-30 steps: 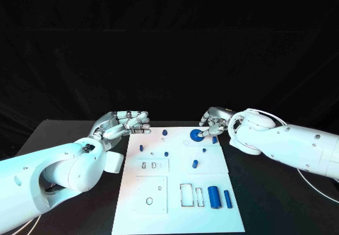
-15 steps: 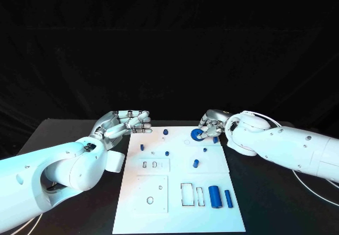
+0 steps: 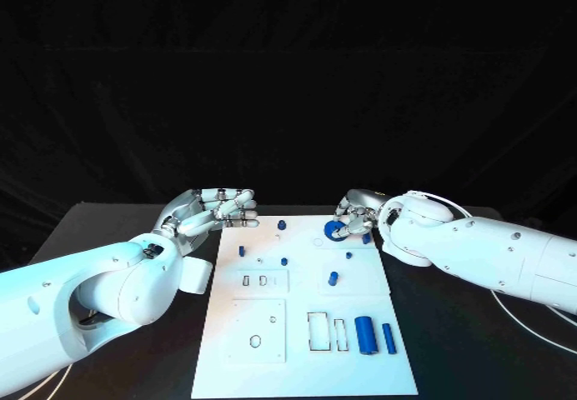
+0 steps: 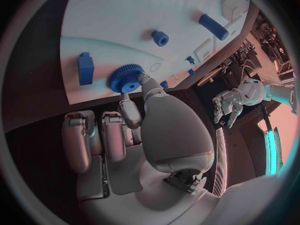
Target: Assemble the parts on the task board
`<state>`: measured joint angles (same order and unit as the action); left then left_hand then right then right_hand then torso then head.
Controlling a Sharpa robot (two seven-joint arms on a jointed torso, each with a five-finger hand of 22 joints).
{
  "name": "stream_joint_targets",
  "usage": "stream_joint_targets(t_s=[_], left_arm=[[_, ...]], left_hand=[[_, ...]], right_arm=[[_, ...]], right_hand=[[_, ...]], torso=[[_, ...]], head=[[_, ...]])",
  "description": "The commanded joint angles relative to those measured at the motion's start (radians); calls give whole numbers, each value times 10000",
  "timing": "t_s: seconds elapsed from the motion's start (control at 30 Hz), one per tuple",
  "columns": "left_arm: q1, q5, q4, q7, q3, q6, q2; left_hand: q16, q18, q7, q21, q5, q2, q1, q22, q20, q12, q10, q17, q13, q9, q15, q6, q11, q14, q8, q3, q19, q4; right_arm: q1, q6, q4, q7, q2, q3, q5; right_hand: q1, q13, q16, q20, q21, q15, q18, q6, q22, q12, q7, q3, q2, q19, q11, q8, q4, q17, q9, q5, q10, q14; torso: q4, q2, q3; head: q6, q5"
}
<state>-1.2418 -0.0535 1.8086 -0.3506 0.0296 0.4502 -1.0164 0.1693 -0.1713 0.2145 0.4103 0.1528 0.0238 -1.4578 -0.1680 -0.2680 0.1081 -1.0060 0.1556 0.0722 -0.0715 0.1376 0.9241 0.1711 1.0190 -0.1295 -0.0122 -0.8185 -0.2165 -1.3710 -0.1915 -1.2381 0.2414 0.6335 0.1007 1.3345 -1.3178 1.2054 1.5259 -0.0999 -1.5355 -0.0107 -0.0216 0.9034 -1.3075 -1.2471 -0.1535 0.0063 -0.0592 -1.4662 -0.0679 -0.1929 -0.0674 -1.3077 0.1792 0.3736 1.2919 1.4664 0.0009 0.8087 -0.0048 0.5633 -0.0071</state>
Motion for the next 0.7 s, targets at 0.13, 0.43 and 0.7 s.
stream_joint_targets(t_s=[0.13,0.43,0.7], left_arm=[[-13,22,15,-2,8,-190,6],[-13,22,-6,15,8,-204,-5],[-13,22,-31,24,8,-207,-29]], left_hand=[[-38,-110,34,53,23,8,-40,-10,4,-52,30,18,-15,9,11,-18,36,-77,56,40,-13,-9],[-38,-110,34,53,23,8,-40,-10,4,-52,30,18,-15,9,11,-18,36,-77,56,40,-13,-9],[-38,-110,34,53,23,8,-40,-10,4,-52,30,18,-15,9,11,-18,36,-77,56,40,-13,-9]], right_arm=[[78,262,30,-59,42,29,-144],[97,244,-96,-128,117,29,-42],[112,186,-150,-139,185,28,238]], right_hand=[[-163,86,76,-55,-69,60,101,110,-2218,-106,19,177,113,-724,14,-53,70,-1813,15,-68,120,860],[-312,104,84,-49,-79,55,105,150,-2235,-118,20,303,103,-735,21,-67,168,-1830,16,-71,105,862],[-394,87,92,-50,-91,59,110,127,-2256,-97,13,352,4,-749,14,-50,252,-1848,5,-118,68,863]], torso=[[-10,-2,1],[5,-1,1],[-9,0,-4]], head=[[42,19],[43,13],[23,8]])
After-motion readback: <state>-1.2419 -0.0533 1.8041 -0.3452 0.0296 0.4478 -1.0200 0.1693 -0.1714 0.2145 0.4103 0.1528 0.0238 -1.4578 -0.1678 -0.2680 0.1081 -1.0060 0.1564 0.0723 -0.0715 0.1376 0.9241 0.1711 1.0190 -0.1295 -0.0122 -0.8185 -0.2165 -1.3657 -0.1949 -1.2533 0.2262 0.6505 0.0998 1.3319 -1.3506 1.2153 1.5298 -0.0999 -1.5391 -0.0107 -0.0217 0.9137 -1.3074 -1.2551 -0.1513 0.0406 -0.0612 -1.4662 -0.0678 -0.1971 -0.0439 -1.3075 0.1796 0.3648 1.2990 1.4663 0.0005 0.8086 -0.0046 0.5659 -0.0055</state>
